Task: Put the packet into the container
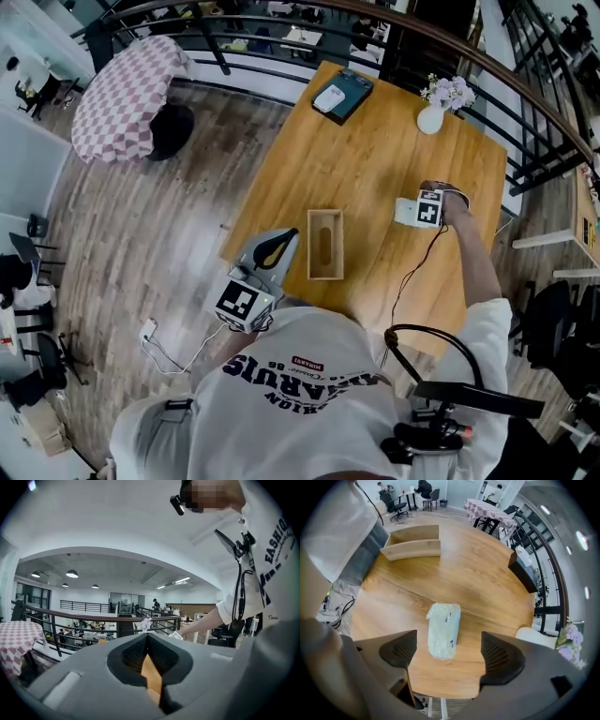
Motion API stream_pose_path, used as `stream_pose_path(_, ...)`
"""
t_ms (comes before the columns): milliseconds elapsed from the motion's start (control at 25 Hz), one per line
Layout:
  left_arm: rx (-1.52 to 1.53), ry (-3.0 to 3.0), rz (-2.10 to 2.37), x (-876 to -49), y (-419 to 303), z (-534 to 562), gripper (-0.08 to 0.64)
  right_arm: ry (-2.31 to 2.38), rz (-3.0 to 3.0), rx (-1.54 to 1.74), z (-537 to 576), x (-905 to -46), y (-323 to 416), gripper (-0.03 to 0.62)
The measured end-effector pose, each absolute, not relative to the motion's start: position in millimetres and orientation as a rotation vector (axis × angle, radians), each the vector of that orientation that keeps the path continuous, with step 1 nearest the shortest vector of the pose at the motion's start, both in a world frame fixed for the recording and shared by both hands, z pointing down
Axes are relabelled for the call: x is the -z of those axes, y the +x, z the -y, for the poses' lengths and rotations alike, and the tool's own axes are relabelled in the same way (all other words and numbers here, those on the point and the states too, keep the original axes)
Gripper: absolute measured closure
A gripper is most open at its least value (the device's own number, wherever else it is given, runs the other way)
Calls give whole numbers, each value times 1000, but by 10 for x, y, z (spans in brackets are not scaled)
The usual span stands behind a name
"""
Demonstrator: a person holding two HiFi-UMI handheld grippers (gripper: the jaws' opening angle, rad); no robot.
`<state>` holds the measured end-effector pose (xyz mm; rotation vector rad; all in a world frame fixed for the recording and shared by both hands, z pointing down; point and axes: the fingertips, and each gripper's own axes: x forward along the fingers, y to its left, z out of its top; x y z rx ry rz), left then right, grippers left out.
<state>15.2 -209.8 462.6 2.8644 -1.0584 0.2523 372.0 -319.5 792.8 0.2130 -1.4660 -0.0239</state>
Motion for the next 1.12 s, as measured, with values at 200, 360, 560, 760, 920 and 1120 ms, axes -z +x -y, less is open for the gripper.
stream_pose_path(200,-305,2867,1075,-4631,165,2132,558,185,1407,13,3210,-8430,3845,167)
stream_pose_path(360,-312,2870,1092,-4605,159,2113,558,179,1377,-4,3166,-8663,3930,167)
stream_pose_path(560,-330,2879,1092,-4585,194,2132,558,230,1402,-49,3122,-8862,3986,167)
stream_pose_path(760,-338,2875,1093,-4591,183,2139,558,264,1411,-59,3138,-8930,3985,167)
stream_pose_path(920,-347,2870,1098,-4612,192,2141,558,276,1407,-56,3179,-8943,3991,167)
stream_pose_path(1120,-358,2872,1090,-4623,201,2152,558,309,1383,-60,3200,-8955,4050,167)
